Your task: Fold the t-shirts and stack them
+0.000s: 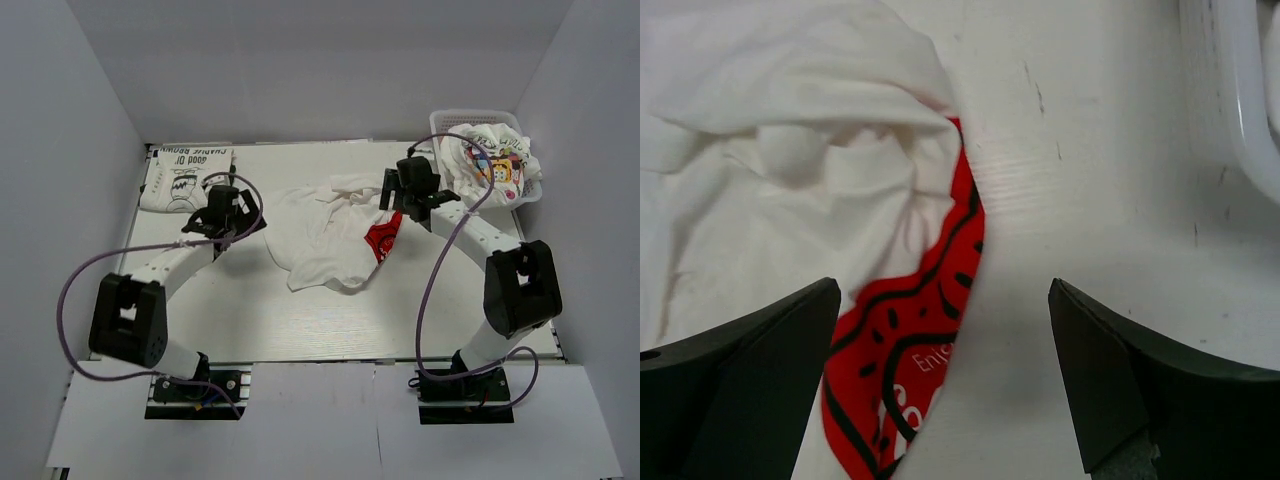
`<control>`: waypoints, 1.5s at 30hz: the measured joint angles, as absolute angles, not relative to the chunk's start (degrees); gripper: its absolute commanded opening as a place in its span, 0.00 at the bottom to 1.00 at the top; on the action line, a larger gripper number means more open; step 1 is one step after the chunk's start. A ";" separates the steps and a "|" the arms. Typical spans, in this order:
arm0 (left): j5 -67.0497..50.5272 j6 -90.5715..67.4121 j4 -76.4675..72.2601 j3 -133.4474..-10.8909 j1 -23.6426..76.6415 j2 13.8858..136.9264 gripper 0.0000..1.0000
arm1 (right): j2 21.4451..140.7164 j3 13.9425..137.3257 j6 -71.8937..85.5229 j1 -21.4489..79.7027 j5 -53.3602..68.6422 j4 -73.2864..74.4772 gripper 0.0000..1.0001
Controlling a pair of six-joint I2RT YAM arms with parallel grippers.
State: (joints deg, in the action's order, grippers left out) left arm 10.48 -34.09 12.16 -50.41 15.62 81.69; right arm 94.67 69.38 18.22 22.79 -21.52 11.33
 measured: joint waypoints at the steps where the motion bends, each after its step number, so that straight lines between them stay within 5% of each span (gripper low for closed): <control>1: 10.46 -33.85 11.79 -51.29 15.62 84.14 1.00 | 94.67 68.07 19.03 22.57 -21.98 11.84 0.90; 10: 10.52 -32.51 12.71 -68.36 15.59 107.42 0.94 | 103.26 68.58 21.08 22.06 -23.07 12.95 0.89; 16: 10.46 -31.46 13.02 -75.24 15.62 114.72 0.77 | 107.92 68.71 22.31 21.02 -23.66 11.27 0.84; 18: 10.57 -31.27 13.13 -78.06 15.62 116.92 0.61 | 109.30 69.45 22.26 20.40 -22.92 10.37 0.79; 19: 10.52 -31.31 13.13 -79.68 15.62 118.15 0.34 | 110.30 70.24 22.24 20.08 -22.46 10.00 0.73; 20: 10.55 -31.62 13.13 -80.99 15.62 119.31 0.09 | 111.07 70.83 22.31 19.88 -22.22 9.63 0.53; 21: 10.41 -31.46 13.17 -82.35 15.62 120.68 0.00 | 112.66 71.85 22.09 19.57 -21.50 8.78 0.42; 23: 9.91 -31.16 12.97 -84.03 15.57 121.91 0.00 | 113.97 73.52 22.26 19.11 -20.53 7.75 0.13; 25: 9.41 -31.00 12.43 -84.51 15.62 122.41 0.00 | 114.52 74.30 22.06 19.07 -20.21 6.92 0.00; 34: 8.95 -27.90 4.73 -76.01 16.36 115.26 0.00 | 103.28 67.48 17.06 18.87 -20.88 2.42 0.00; 45: 8.34 -22.37 -16.91 -57.82 17.74 74.06 0.00 | 70.30 60.93 7.81 19.09 -17.15 -3.03 0.00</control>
State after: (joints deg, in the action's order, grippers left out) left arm 8.34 -22.37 -16.91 -57.82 17.74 74.06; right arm 70.30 60.93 7.81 19.09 -17.15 -3.03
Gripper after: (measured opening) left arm 0.025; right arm 0.015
